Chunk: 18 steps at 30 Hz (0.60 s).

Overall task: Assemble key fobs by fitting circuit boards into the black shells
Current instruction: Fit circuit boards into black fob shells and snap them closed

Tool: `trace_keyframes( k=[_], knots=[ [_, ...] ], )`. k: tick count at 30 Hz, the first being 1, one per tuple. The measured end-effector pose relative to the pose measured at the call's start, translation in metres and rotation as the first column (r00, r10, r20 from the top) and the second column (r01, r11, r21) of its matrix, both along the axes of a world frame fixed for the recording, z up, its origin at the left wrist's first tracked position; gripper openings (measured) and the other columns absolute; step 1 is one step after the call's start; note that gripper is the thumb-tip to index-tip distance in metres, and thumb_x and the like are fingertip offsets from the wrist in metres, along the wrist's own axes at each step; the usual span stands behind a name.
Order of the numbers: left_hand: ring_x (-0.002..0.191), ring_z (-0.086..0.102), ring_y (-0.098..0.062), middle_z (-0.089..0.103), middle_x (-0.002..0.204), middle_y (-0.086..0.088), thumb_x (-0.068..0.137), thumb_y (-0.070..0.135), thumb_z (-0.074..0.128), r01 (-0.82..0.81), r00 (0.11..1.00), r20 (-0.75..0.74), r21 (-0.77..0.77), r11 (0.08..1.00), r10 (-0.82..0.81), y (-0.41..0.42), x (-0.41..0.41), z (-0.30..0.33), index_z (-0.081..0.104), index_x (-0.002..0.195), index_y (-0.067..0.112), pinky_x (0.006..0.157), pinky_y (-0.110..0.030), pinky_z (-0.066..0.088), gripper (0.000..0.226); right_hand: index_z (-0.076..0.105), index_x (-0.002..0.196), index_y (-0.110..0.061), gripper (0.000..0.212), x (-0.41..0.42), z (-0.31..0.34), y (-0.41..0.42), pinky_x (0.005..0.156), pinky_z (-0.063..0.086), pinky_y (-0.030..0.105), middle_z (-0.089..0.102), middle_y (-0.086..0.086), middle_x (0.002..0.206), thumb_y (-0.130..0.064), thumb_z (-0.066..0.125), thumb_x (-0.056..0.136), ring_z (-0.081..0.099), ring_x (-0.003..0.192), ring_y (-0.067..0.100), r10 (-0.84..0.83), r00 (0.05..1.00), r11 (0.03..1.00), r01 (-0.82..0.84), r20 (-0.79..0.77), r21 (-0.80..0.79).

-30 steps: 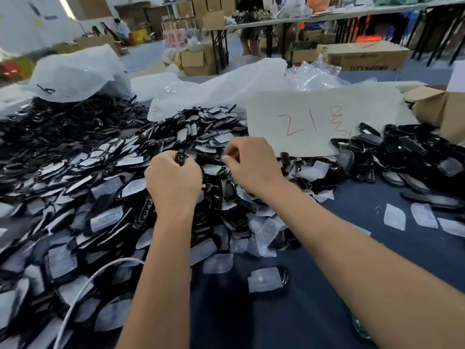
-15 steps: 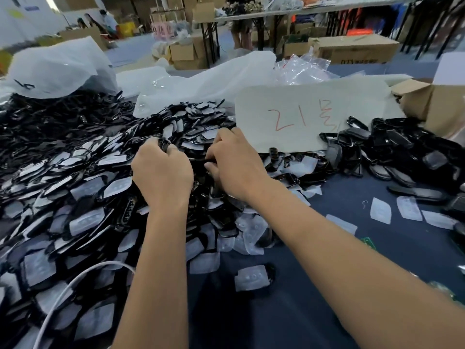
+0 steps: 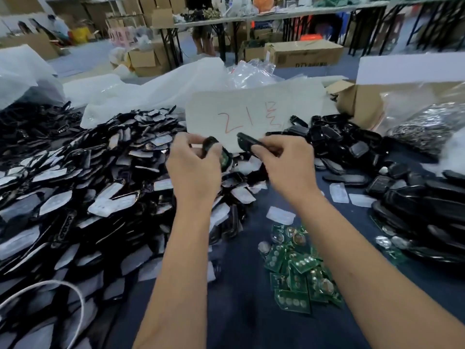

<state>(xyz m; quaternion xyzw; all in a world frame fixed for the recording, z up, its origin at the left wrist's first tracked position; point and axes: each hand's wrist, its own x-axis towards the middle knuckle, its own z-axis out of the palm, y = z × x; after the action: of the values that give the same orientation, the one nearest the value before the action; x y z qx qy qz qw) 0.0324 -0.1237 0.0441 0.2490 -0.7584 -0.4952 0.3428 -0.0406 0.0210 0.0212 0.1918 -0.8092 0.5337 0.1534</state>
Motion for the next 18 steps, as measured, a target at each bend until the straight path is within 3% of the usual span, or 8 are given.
trace_keyframes(
  k=[1,3,5,8,10,12,15,18],
  knots=[
    [0.083,0.070,-0.019,0.069,0.088,0.003,0.087,0.024,0.080,0.135,0.988,0.079,-0.008,0.991,-0.134,0.019,-0.008,-0.008,0.063,0.101,0.024,0.080,-0.043,0.060,0.022,0.082,0.096,-0.017,0.007,-0.003,-0.005,0.023,0.080,0.058,0.029,0.076,-0.010,0.081,-0.020,0.079,0.090,0.072,0.081,0.009,-0.034,0.997,0.996,0.039,0.072,-0.082],
    [0.082,0.066,-0.007,0.065,0.088,0.010,0.088,0.025,0.081,0.349,0.922,0.201,-0.066,0.935,-0.330,0.059,-0.022,-0.029,0.063,0.098,0.027,0.074,-0.030,0.055,0.020,0.080,0.095,-0.022,0.009,-0.005,-0.019,0.064,0.072,0.056,0.020,0.075,-0.013,0.076,-0.016,0.082,0.088,0.072,0.077,0.002,-0.088,0.979,0.971,0.125,0.181,-0.205],
    [0.080,0.059,0.001,0.061,0.088,0.017,0.091,0.025,0.079,0.456,0.869,0.278,-0.136,0.880,-0.408,0.091,-0.030,-0.048,0.066,0.101,0.027,0.070,-0.021,0.045,0.017,0.078,0.087,-0.029,0.014,-0.005,-0.032,0.094,0.061,0.052,0.012,0.075,-0.015,0.072,-0.015,0.083,0.087,0.070,0.072,-0.003,-0.123,0.961,0.950,0.187,0.248,-0.252],
    [0.092,0.063,-0.014,0.070,0.100,0.006,0.094,0.023,0.075,0.489,0.853,0.346,-0.265,0.831,-0.391,0.106,-0.036,-0.065,0.073,0.115,0.022,0.084,-0.032,0.052,0.021,0.080,0.085,-0.031,0.017,-0.003,-0.046,0.119,0.060,0.050,0.012,0.078,-0.013,0.079,-0.014,0.082,0.088,0.071,0.075,-0.002,-0.080,0.954,0.962,0.150,0.290,-0.229],
    [0.104,0.064,-0.018,0.073,0.111,0.000,0.099,0.020,0.068,0.431,0.896,0.270,-0.327,0.841,-0.353,0.101,-0.038,-0.067,0.074,0.121,0.018,0.094,-0.036,0.052,0.023,0.081,0.086,-0.030,0.017,0.000,-0.049,0.127,0.063,0.050,0.013,0.079,-0.010,0.080,-0.013,0.081,0.089,0.071,0.075,0.000,-0.015,0.961,0.978,0.072,0.276,-0.196],
    [0.103,0.064,-0.012,0.073,0.110,0.003,0.104,0.019,0.060,0.407,0.913,0.141,-0.298,0.863,-0.382,0.094,-0.035,-0.065,0.075,0.119,0.018,0.091,-0.027,0.050,0.022,0.081,0.088,-0.032,0.018,0.002,-0.049,0.130,0.067,0.050,0.013,0.078,-0.011,0.081,-0.013,0.081,0.089,0.071,0.076,0.001,0.065,0.972,0.993,-0.041,0.228,-0.108],
    [0.095,0.066,-0.002,0.077,0.101,0.008,0.102,0.021,0.064,0.558,0.829,0.127,-0.251,0.791,-0.544,0.090,-0.032,-0.065,0.081,0.107,0.018,0.084,-0.021,0.050,0.018,0.082,0.090,-0.034,0.019,0.005,-0.049,0.130,0.068,0.049,0.016,0.075,-0.009,0.078,-0.015,0.082,0.088,0.067,0.073,0.004,0.179,0.966,0.983,-0.170,0.185,-0.065],
    [0.088,0.071,-0.003,0.079,0.090,0.010,0.097,0.019,0.072,0.619,0.785,0.094,-0.167,0.767,-0.613,0.091,-0.032,-0.066,0.083,0.097,0.017,0.081,-0.026,0.056,0.011,0.081,0.096,-0.033,0.016,0.007,-0.053,0.127,0.069,0.050,0.020,0.072,-0.005,0.075,-0.020,0.080,0.087,0.065,0.072,0.009,0.191,0.966,0.971,-0.160,0.177,-0.178]
  ],
)
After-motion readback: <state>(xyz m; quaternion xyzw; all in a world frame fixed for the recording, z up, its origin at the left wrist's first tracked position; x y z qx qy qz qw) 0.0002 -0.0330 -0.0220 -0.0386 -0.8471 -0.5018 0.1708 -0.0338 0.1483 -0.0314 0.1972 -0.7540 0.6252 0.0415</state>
